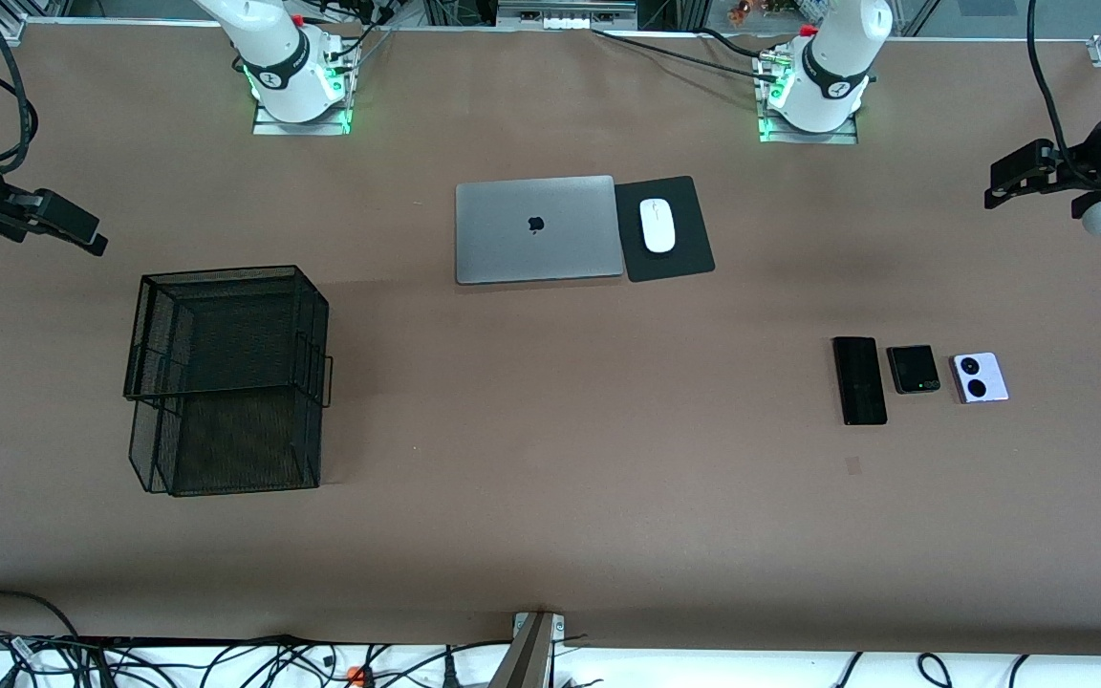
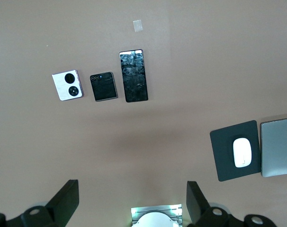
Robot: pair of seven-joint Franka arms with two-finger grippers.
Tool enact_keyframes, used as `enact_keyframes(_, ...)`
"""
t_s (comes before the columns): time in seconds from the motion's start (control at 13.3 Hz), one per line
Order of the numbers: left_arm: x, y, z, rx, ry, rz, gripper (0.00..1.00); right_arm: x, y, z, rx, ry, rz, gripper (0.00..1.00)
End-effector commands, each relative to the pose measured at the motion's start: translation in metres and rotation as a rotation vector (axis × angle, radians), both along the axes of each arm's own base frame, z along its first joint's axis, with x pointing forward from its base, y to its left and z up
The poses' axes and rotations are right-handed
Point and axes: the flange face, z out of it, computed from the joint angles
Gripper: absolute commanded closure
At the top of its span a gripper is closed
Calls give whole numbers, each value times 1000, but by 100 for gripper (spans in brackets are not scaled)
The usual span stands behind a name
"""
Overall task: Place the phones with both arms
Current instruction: 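Reach the left gripper toward the large black slab phone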
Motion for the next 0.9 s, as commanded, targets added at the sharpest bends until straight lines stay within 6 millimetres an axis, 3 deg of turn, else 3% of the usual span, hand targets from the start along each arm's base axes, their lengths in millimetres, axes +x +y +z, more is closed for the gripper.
enact_keyframes(0.0,-5,0,7,14,-2,4,0,0,-2,1,-3,-9,-34,0)
enact_keyframes(0.45,-7,-6,7,24,11,51,0,9,-3,-2,-21,-7,-24,0)
enact_keyframes(0.6,-7,-6,6,23,13,53,0,9,-12,-3,-21,-2,-32,0)
enact_keyframes(0.83,-7,-7,6,21,14,51,0,9,-16,-14,-41,44,-39,0)
